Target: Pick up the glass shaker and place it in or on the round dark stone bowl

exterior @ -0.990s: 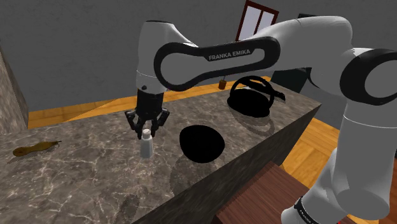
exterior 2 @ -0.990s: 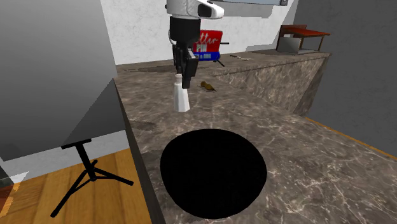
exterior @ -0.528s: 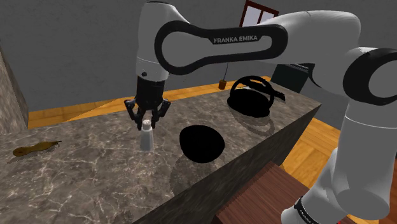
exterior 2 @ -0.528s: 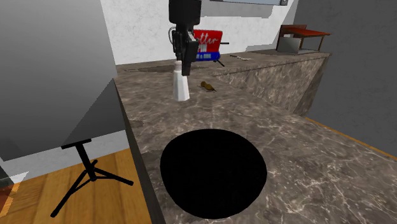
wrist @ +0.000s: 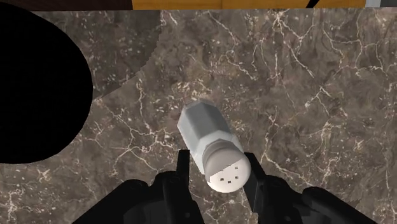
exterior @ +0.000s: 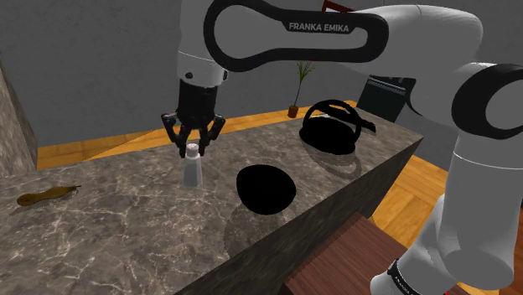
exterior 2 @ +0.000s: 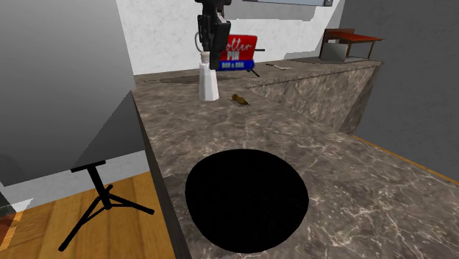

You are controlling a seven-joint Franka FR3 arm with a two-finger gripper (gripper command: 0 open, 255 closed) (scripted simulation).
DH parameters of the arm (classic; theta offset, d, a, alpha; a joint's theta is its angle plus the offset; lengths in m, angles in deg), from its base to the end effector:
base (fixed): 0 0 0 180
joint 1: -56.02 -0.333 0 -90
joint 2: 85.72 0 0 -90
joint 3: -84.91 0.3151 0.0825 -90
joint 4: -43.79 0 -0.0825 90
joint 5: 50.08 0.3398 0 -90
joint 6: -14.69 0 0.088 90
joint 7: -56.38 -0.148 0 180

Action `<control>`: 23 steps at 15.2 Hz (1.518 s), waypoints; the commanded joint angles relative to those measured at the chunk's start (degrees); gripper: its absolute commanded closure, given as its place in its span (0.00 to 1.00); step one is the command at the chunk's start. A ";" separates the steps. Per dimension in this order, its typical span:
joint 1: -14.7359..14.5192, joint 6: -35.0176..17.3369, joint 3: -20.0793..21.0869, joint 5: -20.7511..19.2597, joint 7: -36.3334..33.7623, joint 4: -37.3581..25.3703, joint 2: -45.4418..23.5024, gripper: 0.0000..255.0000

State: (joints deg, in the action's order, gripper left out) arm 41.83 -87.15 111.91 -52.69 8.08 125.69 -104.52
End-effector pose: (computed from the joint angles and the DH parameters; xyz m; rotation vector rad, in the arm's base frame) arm 0.4903 0.3718 0.4947 -3.0228 0.2145 0.0489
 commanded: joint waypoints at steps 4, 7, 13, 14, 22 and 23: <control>4.85 -0.85 -0.70 4.20 5.33 9.00 8.53 1.00; 7.71 -1.06 -2.00 7.04 9.72 14.74 14.24 1.00; 11.94 0.12 -6.00 11.16 18.66 23.63 24.08 1.00; 12.50 0.46 -6.82 11.61 20.12 24.83 25.51 1.00; 14.58 -0.79 -10.50 12.91 26.66 32.32 31.07 1.00; 14.56 -1.56 -10.47 12.95 26.75 33.08 31.06 1.00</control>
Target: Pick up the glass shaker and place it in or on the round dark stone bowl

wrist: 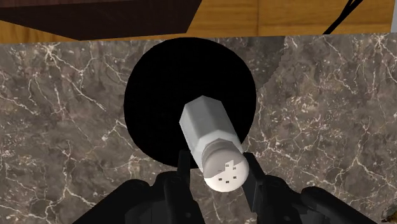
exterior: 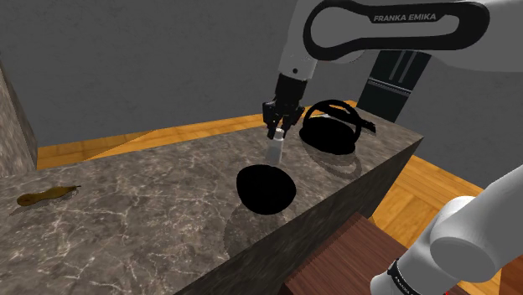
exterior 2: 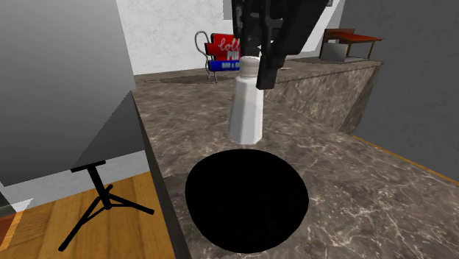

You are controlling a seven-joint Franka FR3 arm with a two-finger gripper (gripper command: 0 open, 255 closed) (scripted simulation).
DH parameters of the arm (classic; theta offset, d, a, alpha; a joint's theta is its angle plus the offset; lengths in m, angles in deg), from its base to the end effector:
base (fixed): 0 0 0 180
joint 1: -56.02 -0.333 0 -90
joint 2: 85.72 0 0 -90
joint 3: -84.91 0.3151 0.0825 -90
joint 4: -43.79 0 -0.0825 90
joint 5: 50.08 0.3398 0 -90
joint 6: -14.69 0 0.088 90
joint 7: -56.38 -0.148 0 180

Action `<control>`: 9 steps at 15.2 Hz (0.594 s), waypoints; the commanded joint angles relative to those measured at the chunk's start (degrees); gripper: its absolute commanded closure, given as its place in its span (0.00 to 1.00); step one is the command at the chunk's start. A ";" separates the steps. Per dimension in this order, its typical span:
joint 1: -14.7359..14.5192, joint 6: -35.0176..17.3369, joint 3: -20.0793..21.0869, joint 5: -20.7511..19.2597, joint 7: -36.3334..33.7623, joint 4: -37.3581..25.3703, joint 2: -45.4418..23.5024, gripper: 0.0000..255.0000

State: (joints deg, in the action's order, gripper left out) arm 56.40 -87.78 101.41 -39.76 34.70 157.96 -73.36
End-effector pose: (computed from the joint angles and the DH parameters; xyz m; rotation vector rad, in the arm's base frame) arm 0.4281 0.1560 0.5190 -3.0232 0.2149 0.0502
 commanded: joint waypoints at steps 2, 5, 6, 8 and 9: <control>-0.05 -2.45 0.12 0.08 0.29 2.27 -0.17 1.00; -0.11 -4.74 0.25 0.17 0.51 4.38 -0.36 1.00; -0.13 -5.51 0.30 0.20 0.58 5.06 -0.45 1.00; -0.18 -7.04 0.39 0.25 0.72 6.38 -0.68 1.00; -0.20 -7.81 0.44 0.27 0.79 7.02 -0.81 1.00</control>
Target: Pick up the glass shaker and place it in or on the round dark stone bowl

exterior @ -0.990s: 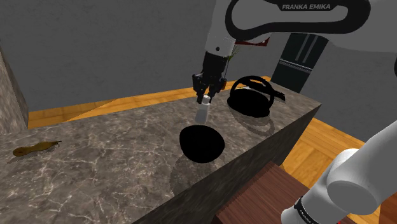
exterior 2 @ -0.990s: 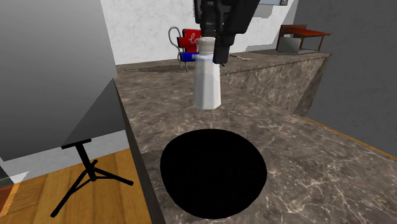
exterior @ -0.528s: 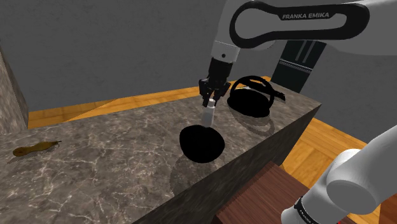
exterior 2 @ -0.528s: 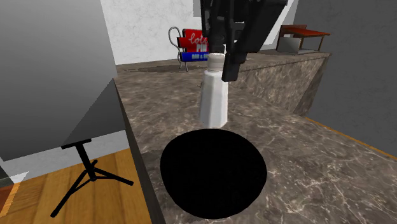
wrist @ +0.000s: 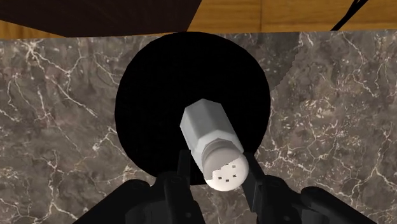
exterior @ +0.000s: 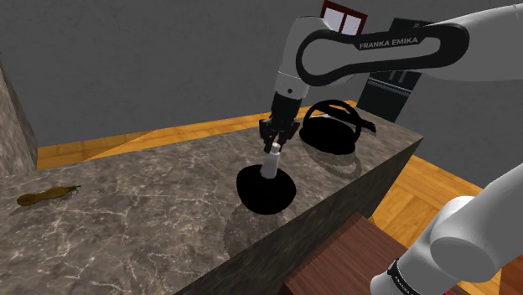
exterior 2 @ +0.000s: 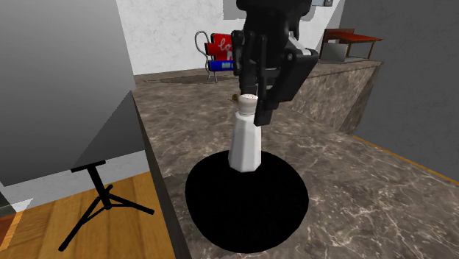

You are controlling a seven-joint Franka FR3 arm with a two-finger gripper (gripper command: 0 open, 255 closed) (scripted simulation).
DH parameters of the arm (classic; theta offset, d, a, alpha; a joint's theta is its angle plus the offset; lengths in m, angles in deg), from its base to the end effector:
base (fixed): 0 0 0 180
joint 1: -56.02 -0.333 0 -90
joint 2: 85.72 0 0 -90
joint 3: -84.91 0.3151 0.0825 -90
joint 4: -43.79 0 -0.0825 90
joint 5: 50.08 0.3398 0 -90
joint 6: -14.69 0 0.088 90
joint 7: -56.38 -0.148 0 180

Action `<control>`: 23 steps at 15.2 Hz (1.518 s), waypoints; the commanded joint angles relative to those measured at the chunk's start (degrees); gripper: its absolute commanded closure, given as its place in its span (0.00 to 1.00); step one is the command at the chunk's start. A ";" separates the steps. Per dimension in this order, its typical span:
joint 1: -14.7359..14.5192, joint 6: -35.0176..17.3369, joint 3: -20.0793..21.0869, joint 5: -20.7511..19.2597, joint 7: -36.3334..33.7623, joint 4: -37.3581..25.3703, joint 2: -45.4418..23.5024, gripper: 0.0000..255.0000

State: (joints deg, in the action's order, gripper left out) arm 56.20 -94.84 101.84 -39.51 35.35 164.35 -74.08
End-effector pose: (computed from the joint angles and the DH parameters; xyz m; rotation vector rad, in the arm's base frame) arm 0.4301 0.1566 0.4755 -3.0233 0.2148 0.0505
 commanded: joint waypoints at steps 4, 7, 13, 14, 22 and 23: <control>-0.07 -3.83 0.21 0.09 0.38 3.09 -0.74 1.00; -0.12 -5.70 0.34 0.11 0.51 4.48 -1.23 1.00; -0.12 -5.70 0.34 0.11 0.51 4.48 -1.23 1.00; -0.12 -5.70 0.34 0.11 0.51 4.48 -1.23 1.00; 0.12 -1.81 -0.12 0.02 0.55 1.58 -0.26 0.00; 0.25 0.12 -0.34 -0.04 0.55 0.03 0.10 0.00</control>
